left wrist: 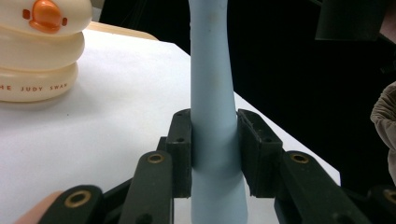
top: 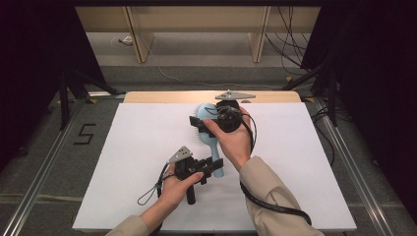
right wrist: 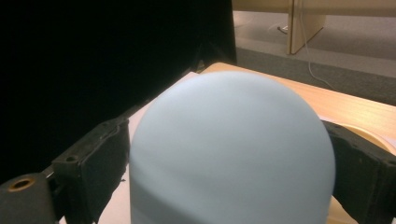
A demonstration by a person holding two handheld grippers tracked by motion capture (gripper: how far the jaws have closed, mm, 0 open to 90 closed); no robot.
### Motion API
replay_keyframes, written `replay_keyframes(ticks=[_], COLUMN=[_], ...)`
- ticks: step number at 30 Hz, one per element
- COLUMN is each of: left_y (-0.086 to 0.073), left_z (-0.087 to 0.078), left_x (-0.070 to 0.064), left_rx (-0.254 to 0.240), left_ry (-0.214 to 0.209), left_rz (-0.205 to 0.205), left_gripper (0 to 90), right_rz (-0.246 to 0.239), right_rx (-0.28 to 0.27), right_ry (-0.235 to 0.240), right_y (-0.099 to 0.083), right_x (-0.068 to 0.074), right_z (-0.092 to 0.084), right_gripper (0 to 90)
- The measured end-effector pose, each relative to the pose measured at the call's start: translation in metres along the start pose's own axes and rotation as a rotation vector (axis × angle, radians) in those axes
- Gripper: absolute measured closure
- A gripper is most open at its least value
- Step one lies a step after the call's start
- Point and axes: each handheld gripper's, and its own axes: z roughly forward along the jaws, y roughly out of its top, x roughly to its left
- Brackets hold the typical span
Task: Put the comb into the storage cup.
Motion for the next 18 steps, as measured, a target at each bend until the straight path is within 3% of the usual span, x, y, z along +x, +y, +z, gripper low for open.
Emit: replay_keyframes(ticks=[11,18], left_y=[-0.0003,-0.0013], left_z=[-0.0001,0.0004], left_x=[0.0002,0.0006], left_rx=[0.004,0.013], left_ry=[0.001,0.009], left_rz=[-0.005,0.007], left_gripper=[66.9,66.9], right_rz=[0.012,0.013], right_rx=[0.035,0.061], right_ry=[-0.012,-0.02], right_y=[0.0006,0.0012], right_x=[0.0019,0.003], right_z=[0.0065,0.0069], right_gripper=[19.6,20.3])
